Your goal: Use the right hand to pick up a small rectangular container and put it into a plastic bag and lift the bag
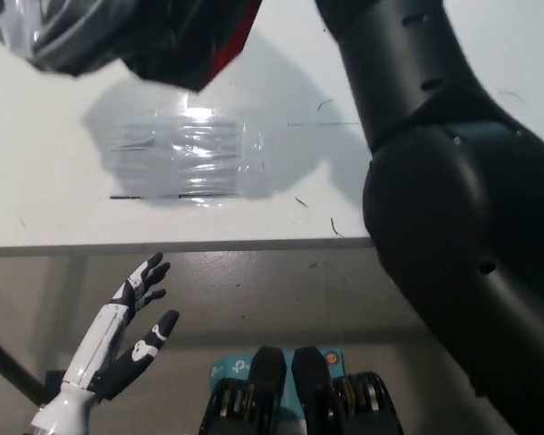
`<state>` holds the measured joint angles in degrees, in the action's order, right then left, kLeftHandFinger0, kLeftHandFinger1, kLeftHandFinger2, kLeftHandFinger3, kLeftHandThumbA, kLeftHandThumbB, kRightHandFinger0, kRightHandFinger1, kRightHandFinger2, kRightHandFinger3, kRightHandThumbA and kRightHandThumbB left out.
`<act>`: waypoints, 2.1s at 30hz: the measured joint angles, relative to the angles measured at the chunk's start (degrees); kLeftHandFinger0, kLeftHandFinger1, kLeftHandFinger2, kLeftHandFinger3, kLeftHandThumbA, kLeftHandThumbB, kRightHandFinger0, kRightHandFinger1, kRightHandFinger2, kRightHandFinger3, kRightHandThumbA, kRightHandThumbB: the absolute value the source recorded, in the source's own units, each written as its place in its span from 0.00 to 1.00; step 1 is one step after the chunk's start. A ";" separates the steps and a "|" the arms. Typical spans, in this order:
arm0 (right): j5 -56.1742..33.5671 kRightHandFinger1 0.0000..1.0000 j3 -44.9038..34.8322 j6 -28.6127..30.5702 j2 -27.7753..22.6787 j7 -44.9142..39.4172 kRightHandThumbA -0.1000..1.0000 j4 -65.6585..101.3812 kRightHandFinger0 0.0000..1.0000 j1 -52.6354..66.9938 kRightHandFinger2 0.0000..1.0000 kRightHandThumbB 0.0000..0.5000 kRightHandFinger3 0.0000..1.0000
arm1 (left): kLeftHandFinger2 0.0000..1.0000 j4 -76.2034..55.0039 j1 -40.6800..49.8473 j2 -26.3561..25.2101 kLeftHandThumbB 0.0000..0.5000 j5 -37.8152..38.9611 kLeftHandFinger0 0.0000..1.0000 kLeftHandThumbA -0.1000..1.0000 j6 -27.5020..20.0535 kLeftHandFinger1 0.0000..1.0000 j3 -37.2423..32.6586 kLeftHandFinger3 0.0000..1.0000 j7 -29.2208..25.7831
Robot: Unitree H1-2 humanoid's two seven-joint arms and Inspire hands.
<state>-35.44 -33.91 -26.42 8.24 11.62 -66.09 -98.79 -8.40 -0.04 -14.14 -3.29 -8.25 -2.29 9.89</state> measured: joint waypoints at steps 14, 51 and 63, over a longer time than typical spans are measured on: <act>3.67 0.09 6.03 6.79 2.69 -0.98 0.00 -11.73 0.00 8.21 0.65 0.06 1.00 | 1.00 -0.09 -0.69 -0.07 0.47 -0.25 0.88 0.75 0.63 1.00 -0.81 1.00 1.13; 24.67 1.00 35.81 15.99 -5.32 -10.17 0.83 -14.86 1.00 13.74 1.00 0.88 1.00 | 1.00 -1.28 -1.81 -0.95 0.49 -2.51 0.86 0.75 1.81 0.95 -2.44 1.00 2.86; 31.17 1.00 42.85 16.71 -7.51 -12.11 0.92 -12.88 1.00 11.20 1.00 0.89 1.00 | 1.00 -1.29 -1.93 -1.06 0.48 -2.99 0.85 0.76 1.81 0.95 -2.52 1.00 3.08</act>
<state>-4.27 8.94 -9.70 0.73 -0.49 -78.97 -87.58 -9.68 -1.97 -15.20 -6.29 -6.44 -4.81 12.97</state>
